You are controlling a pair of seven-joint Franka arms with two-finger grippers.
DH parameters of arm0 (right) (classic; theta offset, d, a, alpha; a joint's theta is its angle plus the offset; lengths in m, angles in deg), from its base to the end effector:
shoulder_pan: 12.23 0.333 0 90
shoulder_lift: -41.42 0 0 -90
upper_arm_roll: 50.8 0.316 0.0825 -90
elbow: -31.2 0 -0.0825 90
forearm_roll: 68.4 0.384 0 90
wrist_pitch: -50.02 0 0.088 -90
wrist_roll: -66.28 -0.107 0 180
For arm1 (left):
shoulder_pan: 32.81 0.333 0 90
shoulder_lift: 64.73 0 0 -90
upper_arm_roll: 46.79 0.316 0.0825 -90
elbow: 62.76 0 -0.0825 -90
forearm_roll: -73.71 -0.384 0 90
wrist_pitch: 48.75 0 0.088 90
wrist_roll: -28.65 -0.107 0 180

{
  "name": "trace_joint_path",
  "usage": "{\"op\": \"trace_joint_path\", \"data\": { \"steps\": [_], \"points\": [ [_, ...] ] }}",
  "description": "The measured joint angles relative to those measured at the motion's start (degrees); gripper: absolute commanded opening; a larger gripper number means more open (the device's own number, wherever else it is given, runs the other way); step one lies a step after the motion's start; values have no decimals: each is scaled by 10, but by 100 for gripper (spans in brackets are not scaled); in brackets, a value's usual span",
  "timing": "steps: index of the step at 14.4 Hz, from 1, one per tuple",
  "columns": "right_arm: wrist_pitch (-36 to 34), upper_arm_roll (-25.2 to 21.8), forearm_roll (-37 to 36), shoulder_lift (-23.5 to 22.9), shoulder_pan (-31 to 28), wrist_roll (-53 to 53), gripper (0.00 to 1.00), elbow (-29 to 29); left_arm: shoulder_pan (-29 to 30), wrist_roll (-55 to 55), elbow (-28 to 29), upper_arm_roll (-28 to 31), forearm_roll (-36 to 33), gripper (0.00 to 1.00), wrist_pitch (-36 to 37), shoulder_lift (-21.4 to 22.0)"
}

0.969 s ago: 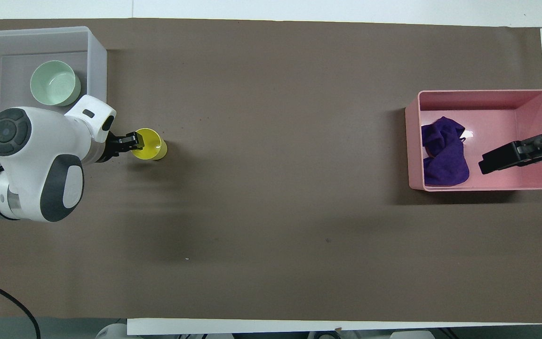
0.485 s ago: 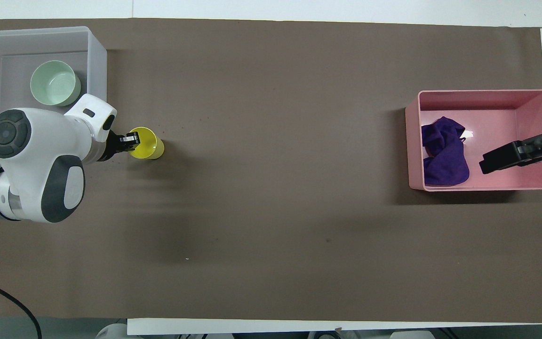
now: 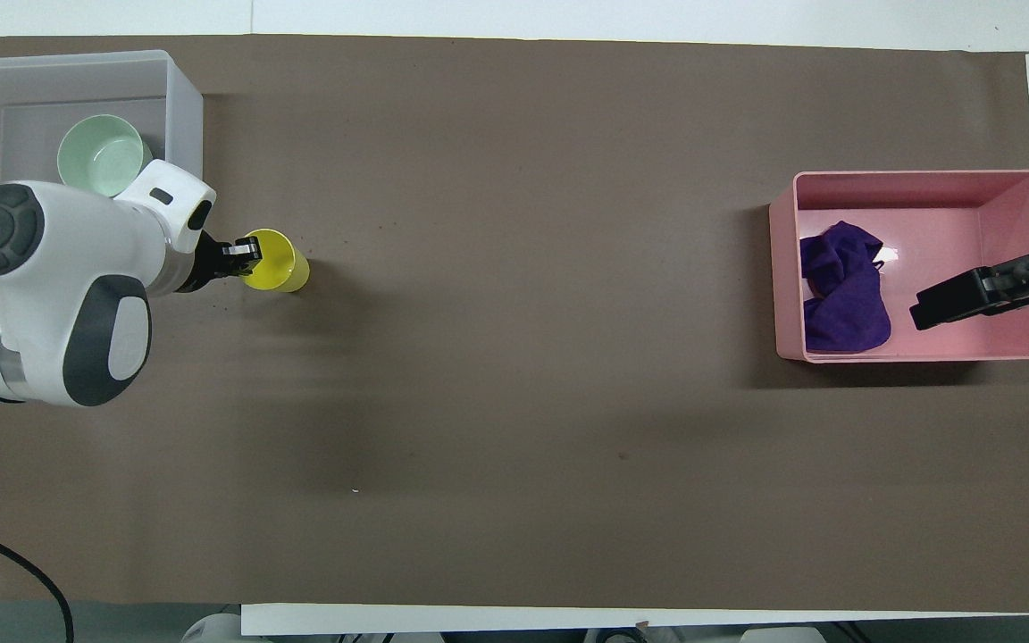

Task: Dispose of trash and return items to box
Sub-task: 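Carry the yellow cup into the clear box beside the bowl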

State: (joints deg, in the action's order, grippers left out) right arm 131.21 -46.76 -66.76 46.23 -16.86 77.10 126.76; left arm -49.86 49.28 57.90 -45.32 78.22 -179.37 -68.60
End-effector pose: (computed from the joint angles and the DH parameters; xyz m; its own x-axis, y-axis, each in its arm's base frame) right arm 0.5099 -0.0003 0.6121 0.9706 0.1808 -0.1590 0.1744 -0.9832 -0.0535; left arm 0.5443 -0.1539 0.3960 0.9874 0.1389 0.0756 0.1314 -0.9867 0.0958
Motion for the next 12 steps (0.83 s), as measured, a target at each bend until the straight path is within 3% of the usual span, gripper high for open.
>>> {"op": "trace_joint_path", "data": {
  "steps": [3,6,9,12],
  "points": [
    [0,0,0,0,0,0,99,0,2,1,-114,5,0,0,108,-13],
    [0,0,0,0,0,0,99,0,33,2,-195,14,0,0,161,-17],
    [0,0,0,0,0,0,99,0,100,-4,-242,17,0,0,169,-27],
    [0,0,0,0,0,0,99,0,155,-20,-251,19,-13,0,128,-51]
  ]
}}
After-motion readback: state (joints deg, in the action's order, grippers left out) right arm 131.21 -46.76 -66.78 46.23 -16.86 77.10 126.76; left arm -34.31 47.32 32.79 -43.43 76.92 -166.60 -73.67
